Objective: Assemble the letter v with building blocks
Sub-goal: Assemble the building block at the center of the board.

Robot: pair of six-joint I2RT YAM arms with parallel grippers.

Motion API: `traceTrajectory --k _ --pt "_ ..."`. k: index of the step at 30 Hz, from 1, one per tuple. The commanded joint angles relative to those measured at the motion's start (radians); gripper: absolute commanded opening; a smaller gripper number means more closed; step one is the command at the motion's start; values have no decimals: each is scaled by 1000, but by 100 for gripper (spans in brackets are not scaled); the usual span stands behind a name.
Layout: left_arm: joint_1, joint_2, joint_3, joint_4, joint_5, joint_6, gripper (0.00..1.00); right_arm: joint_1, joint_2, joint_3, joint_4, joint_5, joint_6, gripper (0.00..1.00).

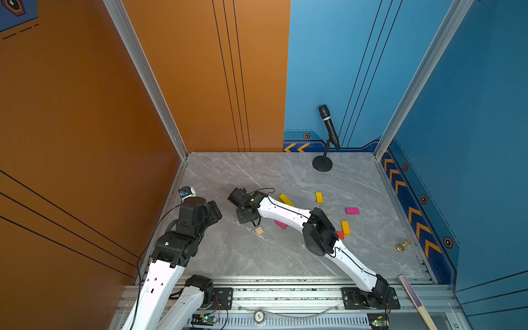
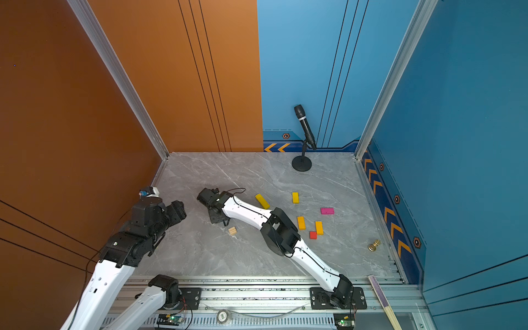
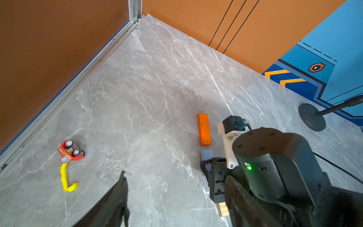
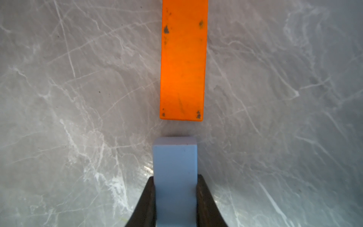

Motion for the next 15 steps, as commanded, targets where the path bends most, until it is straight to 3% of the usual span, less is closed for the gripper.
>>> traceTrajectory --k 1,15 --pt "12 -5 -18 12 -2 -7 78 -8 22 24 -14 36 21 9" --pt "14 -6 -21 12 -1 -4 78 -8 40 57 -14 33 22 12"
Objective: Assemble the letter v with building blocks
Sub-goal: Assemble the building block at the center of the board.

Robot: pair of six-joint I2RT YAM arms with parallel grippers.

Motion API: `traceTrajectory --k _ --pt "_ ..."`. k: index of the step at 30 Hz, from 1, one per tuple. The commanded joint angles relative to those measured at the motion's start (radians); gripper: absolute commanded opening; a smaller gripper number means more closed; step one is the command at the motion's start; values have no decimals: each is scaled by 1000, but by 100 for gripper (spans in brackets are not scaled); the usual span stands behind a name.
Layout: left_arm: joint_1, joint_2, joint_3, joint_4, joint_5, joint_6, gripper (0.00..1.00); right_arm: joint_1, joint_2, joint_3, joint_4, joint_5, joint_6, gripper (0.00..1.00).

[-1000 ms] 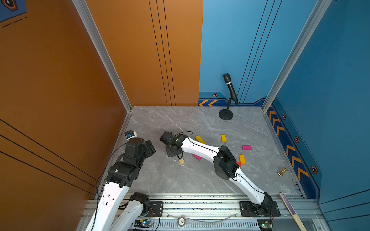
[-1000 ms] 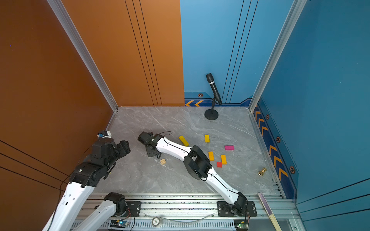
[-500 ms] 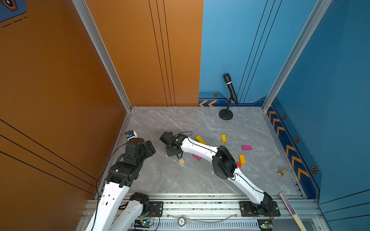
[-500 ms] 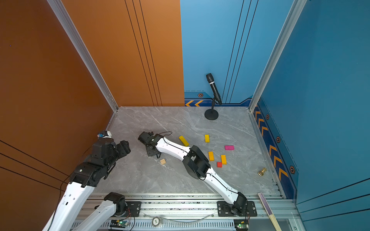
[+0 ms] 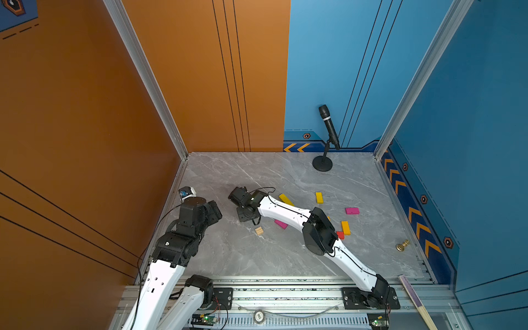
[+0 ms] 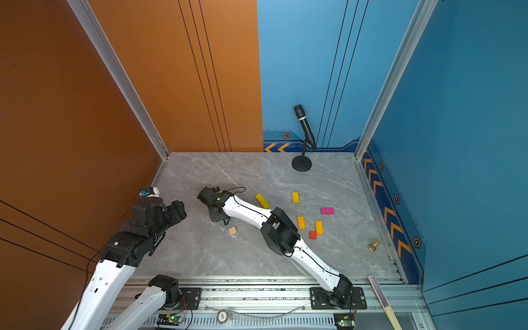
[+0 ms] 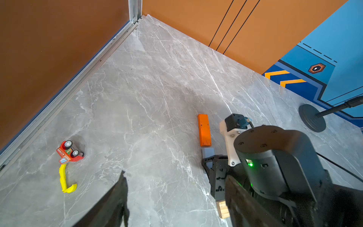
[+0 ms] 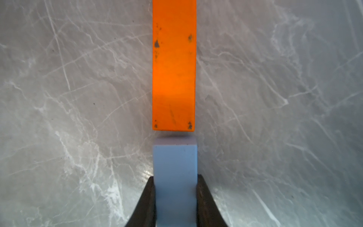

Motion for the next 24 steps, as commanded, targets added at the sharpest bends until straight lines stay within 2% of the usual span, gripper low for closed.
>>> traceTrajectory --k 1,6,14,24 --pt "12 -6 -9 1 0 -4 78 -3 23 27 -15 14 13 12" --pt "14 -9 -9 1 0 -3 78 -2 24 27 -22 16 15 12" --pt "15 -14 -14 1 0 -3 78 -1 26 30 -23 17 16 18" --pt "17 -18 -16 1 2 -2 78 -5 28 35 -20 15 18 38"
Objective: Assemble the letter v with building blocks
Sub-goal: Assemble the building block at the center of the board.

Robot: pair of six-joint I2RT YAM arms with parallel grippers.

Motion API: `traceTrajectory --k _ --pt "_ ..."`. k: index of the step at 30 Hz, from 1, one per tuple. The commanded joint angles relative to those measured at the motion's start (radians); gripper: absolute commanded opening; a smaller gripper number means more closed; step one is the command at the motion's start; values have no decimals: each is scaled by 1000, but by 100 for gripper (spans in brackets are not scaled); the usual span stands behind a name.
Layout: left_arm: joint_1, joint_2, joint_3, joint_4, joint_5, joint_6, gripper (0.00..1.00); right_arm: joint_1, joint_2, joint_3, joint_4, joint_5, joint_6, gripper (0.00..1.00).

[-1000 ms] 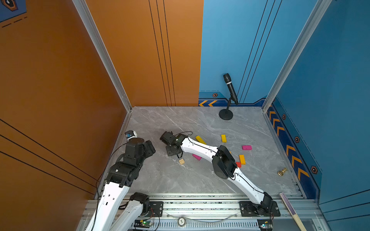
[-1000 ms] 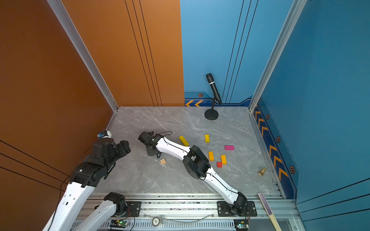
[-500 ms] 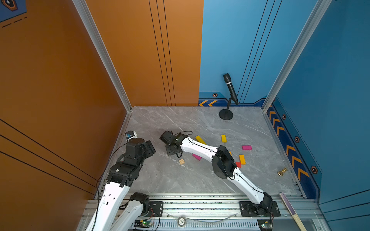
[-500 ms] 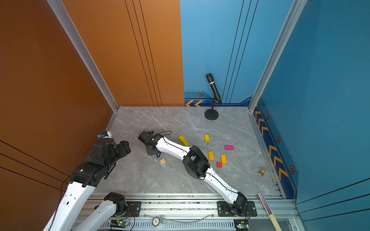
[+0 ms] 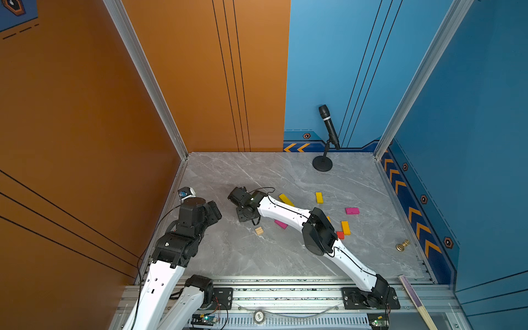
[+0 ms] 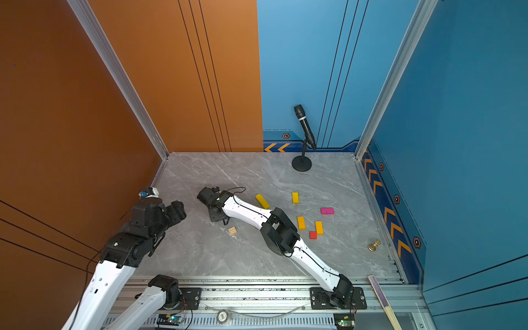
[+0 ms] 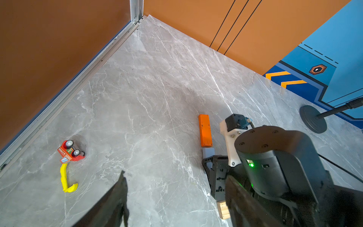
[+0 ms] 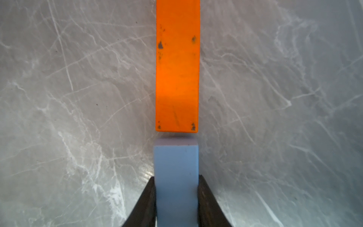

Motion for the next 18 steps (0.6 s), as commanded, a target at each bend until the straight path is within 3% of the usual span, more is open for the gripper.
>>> traceTrajectory --k 1,8,18 --pt "12 -12 -13 1 3 -3 78 -5 27 31 -15 14 16 41" --pt "14 -22 -15 0 1 0 78 -5 22 32 -8 2 17 48" --pt "18 -23 -18 0 3 1 78 -5 24 30 -2 3 14 42"
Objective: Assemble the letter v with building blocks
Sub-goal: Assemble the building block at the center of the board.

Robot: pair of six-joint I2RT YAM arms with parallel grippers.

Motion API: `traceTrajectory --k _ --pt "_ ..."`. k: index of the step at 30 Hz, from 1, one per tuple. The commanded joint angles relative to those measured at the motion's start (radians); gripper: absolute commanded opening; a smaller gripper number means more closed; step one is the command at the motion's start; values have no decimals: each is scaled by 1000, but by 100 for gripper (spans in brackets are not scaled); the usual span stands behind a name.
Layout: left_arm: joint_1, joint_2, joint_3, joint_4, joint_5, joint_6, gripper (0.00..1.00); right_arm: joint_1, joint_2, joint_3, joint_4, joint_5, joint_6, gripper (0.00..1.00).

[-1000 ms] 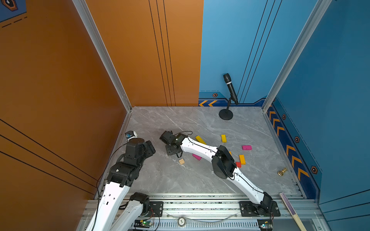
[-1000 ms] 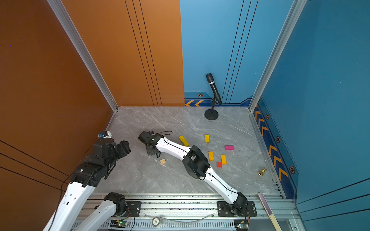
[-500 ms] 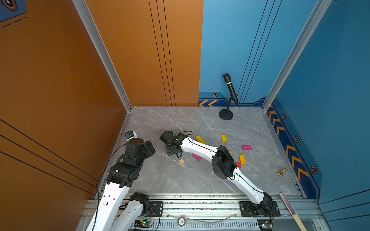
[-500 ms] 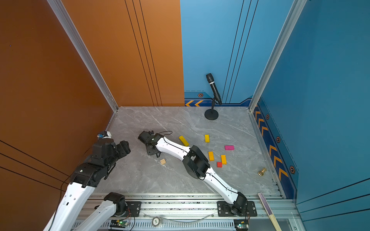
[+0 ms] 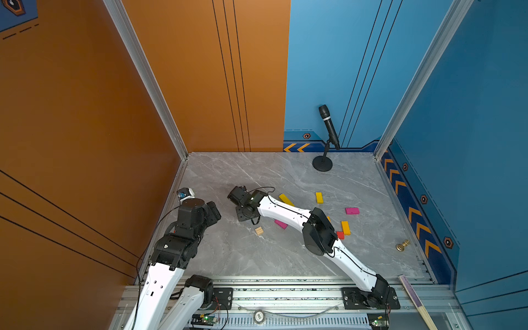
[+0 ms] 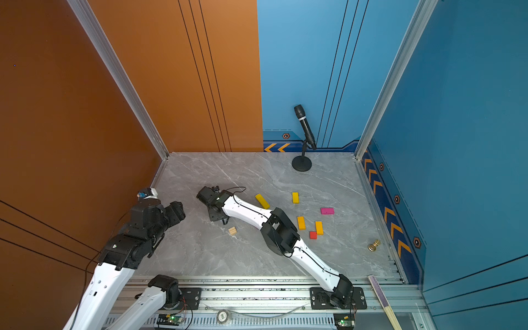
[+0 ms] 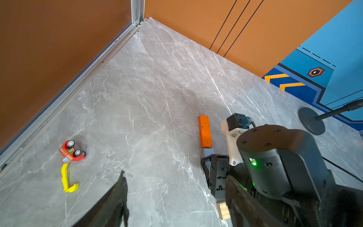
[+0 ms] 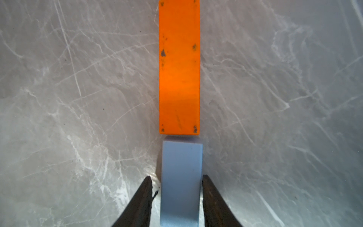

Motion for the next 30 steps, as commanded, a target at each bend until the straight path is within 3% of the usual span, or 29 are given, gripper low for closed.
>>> traceTrajectory --k 1,6,18,22,25,30 --pt "11 -6 -14 0 2 1 78 -5 24 19 -4 3 3 42" --pt "13 -6 -15 0 2 1 78 -5 27 19 -5 4 -2 35" --pt "14 -6 -17 1 2 0 78 -10 26 19 -13 7 -12 39" --pt "15 -4 -17 1 4 -3 78 -11 13 19 -13 11 -20 51" --pt "16 -2 -15 1 5 -2 78 -15 1 20 -11 12 -29 68" --pt "16 0 -14 1 8 -4 78 -17 -25 19 -6 5 -41 88"
